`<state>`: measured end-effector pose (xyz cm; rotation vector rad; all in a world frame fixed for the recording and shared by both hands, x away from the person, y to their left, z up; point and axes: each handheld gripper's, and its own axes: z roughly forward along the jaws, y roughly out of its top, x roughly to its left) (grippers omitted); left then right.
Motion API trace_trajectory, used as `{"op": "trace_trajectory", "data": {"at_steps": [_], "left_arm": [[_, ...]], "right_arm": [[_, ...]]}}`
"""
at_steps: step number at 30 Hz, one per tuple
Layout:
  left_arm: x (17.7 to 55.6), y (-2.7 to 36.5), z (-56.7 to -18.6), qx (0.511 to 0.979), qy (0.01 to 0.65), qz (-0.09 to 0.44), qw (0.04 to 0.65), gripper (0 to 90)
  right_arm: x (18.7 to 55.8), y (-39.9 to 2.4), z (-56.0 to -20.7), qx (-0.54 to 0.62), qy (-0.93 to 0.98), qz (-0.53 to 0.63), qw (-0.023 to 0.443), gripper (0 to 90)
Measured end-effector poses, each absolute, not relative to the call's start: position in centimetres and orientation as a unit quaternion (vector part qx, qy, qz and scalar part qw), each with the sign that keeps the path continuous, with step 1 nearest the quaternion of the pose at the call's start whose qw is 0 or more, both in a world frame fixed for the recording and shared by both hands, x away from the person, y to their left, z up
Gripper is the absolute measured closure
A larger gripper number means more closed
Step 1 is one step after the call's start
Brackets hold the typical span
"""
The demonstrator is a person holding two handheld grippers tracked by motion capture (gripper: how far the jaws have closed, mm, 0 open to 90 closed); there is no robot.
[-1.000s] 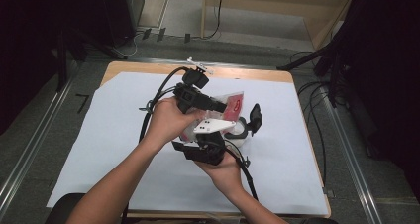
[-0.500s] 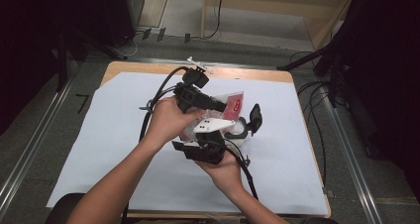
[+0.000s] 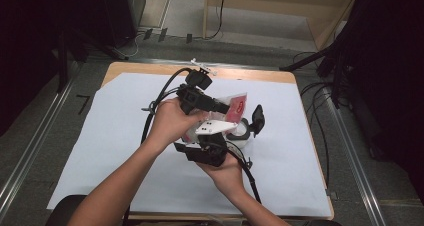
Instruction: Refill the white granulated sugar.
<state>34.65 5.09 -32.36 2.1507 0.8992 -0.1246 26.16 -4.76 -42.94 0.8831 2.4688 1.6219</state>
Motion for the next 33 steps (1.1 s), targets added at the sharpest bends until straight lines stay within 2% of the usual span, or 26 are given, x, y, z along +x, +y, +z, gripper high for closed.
{"op": "trace_trajectory", "data": {"at_steps": [16,33], "left_arm": [[34.76,4.97,-32.38,0.844,0.356,-0.051,0.398,72.3],[35.57,4.48,-32.03,0.852,0.359,-0.061,0.377,72.2]], "right_arm": [[26.22,-4.79,-42.83,0.290,0.800,0.525,0.027,63.8],[26.47,-4.84,-42.51,0.300,0.794,0.528,0.022,63.8]]}}
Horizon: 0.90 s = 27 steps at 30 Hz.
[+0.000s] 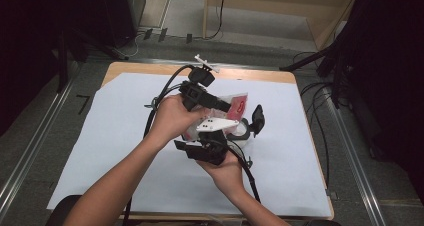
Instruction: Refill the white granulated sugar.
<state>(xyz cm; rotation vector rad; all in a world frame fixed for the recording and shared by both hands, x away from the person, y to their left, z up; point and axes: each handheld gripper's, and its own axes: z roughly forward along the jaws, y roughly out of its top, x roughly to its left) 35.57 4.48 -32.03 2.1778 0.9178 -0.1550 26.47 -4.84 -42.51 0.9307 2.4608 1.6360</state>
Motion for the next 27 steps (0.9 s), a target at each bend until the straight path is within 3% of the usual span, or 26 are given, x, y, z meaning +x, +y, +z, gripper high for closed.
{"op": "trace_trajectory", "data": {"at_steps": [12,27], "left_arm": [[35.85,4.06,-31.82,0.858,0.354,-0.060,0.368,72.3],[35.55,4.01,-31.46,0.862,0.348,-0.050,0.365,72.2]], "right_arm": [[26.45,-4.79,-42.39,0.301,0.792,0.530,0.024,60.4],[26.30,-4.75,-42.28,0.300,0.790,0.533,0.038,63.9]]}}
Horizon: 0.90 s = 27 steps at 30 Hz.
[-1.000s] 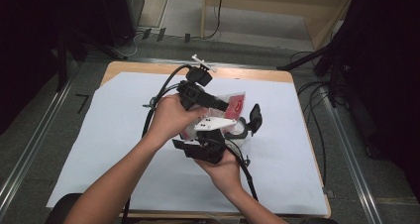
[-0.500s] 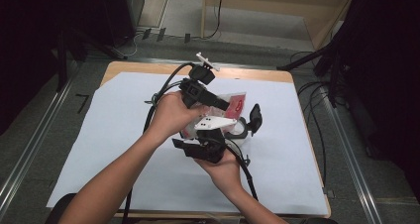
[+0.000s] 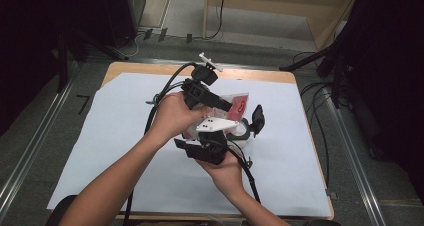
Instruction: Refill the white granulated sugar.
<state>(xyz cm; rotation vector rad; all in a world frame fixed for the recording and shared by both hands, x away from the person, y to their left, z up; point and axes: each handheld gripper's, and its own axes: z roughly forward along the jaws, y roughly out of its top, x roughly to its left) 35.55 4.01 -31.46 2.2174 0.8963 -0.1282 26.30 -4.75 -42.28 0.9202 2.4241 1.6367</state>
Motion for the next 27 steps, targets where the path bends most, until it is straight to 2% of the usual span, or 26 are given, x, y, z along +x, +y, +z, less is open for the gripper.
{"op": "trace_trajectory", "data": {"at_steps": [27], "left_arm": [[34.7,5.5,-32.4,0.855,0.358,-0.062,0.369,71.8]], "right_arm": [[25.7,-4.0,-43.4,0.287,0.806,0.515,0.051,63.7]]}}
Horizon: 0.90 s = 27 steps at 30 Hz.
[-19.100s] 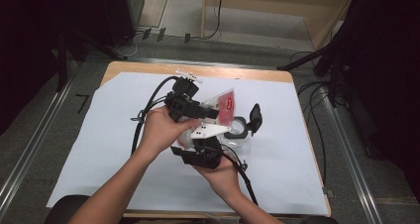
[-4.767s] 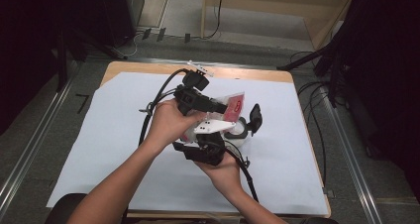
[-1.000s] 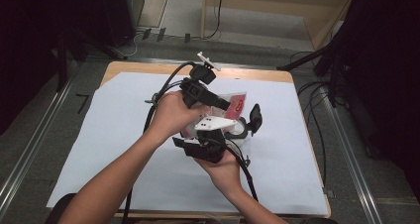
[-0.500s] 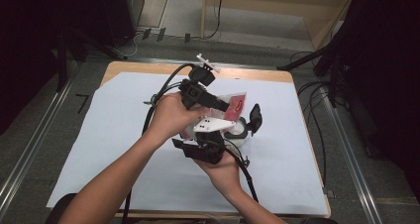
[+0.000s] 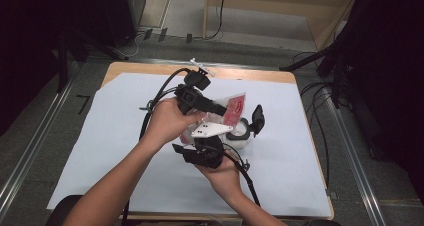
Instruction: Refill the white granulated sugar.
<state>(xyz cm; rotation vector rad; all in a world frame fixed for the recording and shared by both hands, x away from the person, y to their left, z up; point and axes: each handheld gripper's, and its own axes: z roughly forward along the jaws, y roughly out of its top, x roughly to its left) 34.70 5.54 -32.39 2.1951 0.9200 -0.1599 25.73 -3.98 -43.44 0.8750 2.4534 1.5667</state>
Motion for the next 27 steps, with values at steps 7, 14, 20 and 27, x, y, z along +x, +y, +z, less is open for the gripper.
{"op": "trace_trajectory", "data": {"at_steps": [7,14,20,27], "left_arm": [[34.4,5.7,-32.5,0.857,0.355,-0.061,0.368,71.9],[34.2,5.8,-32.5,0.862,0.351,-0.060,0.361,72.8],[34.2,6.2,-32.6,0.864,0.349,-0.063,0.357,73.4],[34.1,6.6,-32.8,0.869,0.341,-0.066,0.353,73.8]], "right_arm": [[25.5,-4.0,-43.7,0.284,0.806,0.516,0.050,63.1],[25.3,-3.8,-44.0,0.282,0.807,0.516,0.052,60.5],[25.1,-3.6,-44.4,0.279,0.809,0.515,0.052,59.4],[24.9,-3.5,-44.8,0.272,0.813,0.512,0.056,59.5]]}}
